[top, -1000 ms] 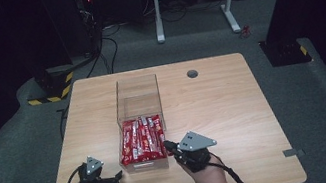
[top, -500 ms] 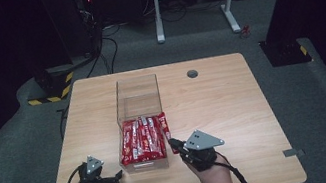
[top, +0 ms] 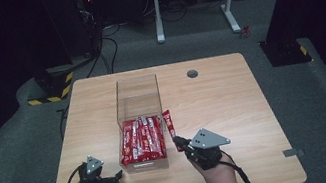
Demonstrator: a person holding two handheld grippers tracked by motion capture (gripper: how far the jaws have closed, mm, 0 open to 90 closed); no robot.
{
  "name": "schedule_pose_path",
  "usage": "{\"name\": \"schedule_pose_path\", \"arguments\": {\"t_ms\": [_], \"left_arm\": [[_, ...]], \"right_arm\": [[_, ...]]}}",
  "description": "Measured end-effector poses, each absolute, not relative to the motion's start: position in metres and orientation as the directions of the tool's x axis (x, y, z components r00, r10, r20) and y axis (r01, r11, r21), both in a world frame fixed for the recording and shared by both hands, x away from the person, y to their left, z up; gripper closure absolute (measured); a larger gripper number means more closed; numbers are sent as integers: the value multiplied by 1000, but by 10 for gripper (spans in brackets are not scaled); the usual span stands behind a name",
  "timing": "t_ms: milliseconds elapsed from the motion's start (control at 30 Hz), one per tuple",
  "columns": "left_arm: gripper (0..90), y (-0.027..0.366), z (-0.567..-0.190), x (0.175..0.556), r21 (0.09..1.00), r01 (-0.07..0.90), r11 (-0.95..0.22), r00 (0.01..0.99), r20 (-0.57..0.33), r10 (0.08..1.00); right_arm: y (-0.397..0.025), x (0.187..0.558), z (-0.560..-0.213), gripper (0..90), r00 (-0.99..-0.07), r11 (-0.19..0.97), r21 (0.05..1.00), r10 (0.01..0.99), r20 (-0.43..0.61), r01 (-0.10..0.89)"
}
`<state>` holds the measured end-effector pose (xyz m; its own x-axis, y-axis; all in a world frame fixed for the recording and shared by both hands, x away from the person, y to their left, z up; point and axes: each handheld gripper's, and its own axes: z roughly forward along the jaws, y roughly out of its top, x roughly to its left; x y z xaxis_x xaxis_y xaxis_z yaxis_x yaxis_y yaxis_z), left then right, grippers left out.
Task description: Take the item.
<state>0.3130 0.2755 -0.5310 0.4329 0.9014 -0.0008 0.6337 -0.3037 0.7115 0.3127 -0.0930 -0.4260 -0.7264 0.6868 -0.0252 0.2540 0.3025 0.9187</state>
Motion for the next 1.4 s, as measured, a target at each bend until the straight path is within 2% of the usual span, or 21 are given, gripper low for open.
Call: {"name": "schedule_pose_path", "arguments": {"t_ms": [600, 1400], "left_arm": [[6, 275, -531, 313, 712, 633, -303, 432, 0, 902], [6, 276, -531, 313, 711, 636, -300, 428, -2, 904]], "right_arm": [[-109, 325, -428, 900, -695, 273, 922, 719, -5, 275], [-141, 367, -439, 900, -614, 248, 911, 789, 6, 328]]}}
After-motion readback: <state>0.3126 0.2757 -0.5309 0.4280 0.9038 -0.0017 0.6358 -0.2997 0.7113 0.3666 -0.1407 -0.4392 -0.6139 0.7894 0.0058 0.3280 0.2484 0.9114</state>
